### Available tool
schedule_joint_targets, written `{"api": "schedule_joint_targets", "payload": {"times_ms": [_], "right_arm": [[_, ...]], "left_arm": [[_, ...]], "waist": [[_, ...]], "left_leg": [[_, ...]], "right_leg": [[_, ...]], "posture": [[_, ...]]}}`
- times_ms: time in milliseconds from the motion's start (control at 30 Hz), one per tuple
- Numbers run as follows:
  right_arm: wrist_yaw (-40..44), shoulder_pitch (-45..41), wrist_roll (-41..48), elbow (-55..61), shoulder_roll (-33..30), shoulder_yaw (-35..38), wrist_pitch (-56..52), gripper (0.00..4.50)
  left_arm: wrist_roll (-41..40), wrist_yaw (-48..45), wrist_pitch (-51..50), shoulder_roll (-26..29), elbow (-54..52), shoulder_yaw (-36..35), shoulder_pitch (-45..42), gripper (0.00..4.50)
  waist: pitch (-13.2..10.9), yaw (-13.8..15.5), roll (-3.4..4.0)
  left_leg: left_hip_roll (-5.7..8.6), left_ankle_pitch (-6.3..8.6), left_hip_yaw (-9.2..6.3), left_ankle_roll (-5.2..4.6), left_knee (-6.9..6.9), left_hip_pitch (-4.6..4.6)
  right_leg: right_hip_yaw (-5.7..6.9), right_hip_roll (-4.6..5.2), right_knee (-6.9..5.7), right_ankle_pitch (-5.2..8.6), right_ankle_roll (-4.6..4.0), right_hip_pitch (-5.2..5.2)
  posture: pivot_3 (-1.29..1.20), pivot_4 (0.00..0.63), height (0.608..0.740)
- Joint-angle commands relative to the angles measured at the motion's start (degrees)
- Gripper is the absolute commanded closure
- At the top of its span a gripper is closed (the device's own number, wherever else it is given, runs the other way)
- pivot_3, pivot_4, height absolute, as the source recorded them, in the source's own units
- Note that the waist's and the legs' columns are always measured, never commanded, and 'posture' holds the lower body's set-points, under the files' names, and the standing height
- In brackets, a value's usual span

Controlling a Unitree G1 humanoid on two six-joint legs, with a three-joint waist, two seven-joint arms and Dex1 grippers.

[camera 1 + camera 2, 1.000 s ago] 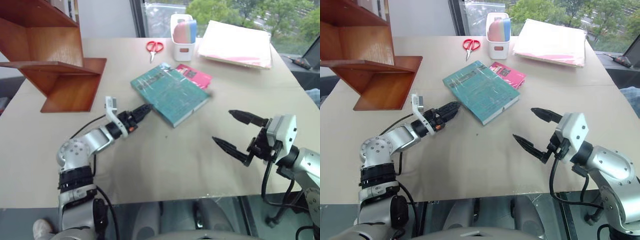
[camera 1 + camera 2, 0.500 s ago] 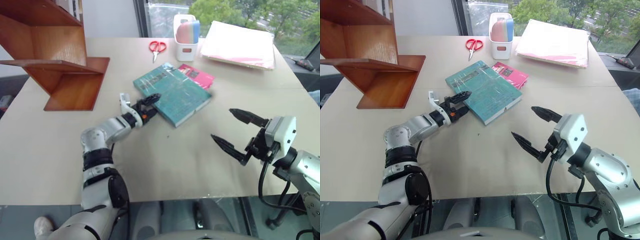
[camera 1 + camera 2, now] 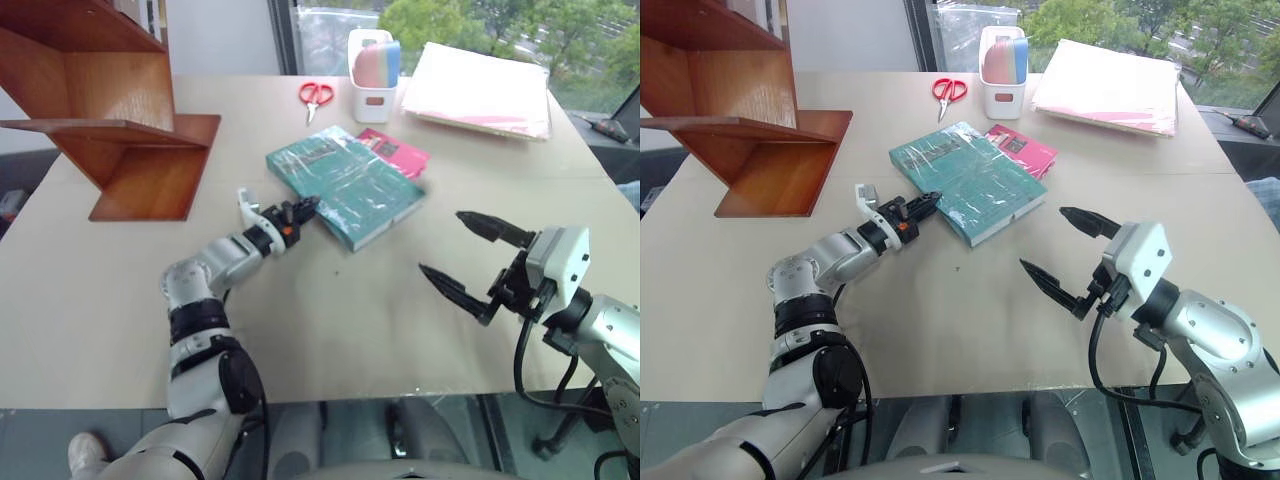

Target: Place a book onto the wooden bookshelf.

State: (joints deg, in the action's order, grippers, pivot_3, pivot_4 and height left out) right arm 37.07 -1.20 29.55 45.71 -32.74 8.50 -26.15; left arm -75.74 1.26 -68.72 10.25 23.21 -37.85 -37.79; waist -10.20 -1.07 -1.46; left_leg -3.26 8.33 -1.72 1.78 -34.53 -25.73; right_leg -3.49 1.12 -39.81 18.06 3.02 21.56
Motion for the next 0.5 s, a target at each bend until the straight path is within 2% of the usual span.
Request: {"api": "schedule_joint_targets", "payload": {"times_ms": [33,133,267,400,500], "right_arm": [[-0.4,-4.3,0.7,-1.5,0.3,-2.2,0.2,0.00],[-0.3,-7.8,0.7,-3.9,1.0,-4.1,0.3,0.00],[0.1,-12.0,0.3,-7.1,2.1,-6.4,1.0,0.00],[0.0,-16.3,0.3,-10.3,3.9,-7.6,1.6,0.00],[0.4,-18.1,0.1,-11.9,4.9,-8.5,2.2,0.00]], "left_arm": [[-11.2,7.0,-1.9,0.0,-11.8,-1.7,3.5,4.47],[-17.6,10.2,-0.8,2.4,-18.3,0.0,4.2,4.47],[-16.7,6.5,-1.2,9.3,-26.4,5.1,3.6,4.47],[-4.9,-6.6,1.7,21.6,-34.0,12.6,-1.1,4.47],[8.6,-18.5,10.2,30.9,-36.9,19.4,-5.5,4.47]], "waist": [[0.0,-0.1,-0.01],[0.0,0.3,-0.05],[0.0,0.4,-0.07],[-0.1,0.5,-0.11],[-0.1,0.4,-0.10]], "left_leg": [[0.00,0.00,0.00,0.00,0.00,0.00],[-0.01,-0.04,-0.07,0.06,0.01,-0.01],[0.01,-0.09,-0.16,0.15,-0.02,-0.05],[0.05,-0.10,-0.19,0.15,-0.02,-0.05],[0.05,-0.10,-0.18,0.16,0.02,-0.05]], "right_leg": [[-0.02,0.00,0.00,0.00,0.00,0.00],[0.06,0.00,-0.03,0.00,0.00,0.01],[0.16,-0.01,-0.05,-0.01,-0.01,0.00],[0.23,0.01,-0.02,-0.01,-0.01,-0.03],[0.24,0.01,0.00,-0.01,-0.02,-0.01]], "posture": [[0.00,0.150,0.740],[0.00,0.150,0.740],[0.00,0.150,0.740],[0.00,0.150,0.740],[0.00,0.150,0.740]]}}
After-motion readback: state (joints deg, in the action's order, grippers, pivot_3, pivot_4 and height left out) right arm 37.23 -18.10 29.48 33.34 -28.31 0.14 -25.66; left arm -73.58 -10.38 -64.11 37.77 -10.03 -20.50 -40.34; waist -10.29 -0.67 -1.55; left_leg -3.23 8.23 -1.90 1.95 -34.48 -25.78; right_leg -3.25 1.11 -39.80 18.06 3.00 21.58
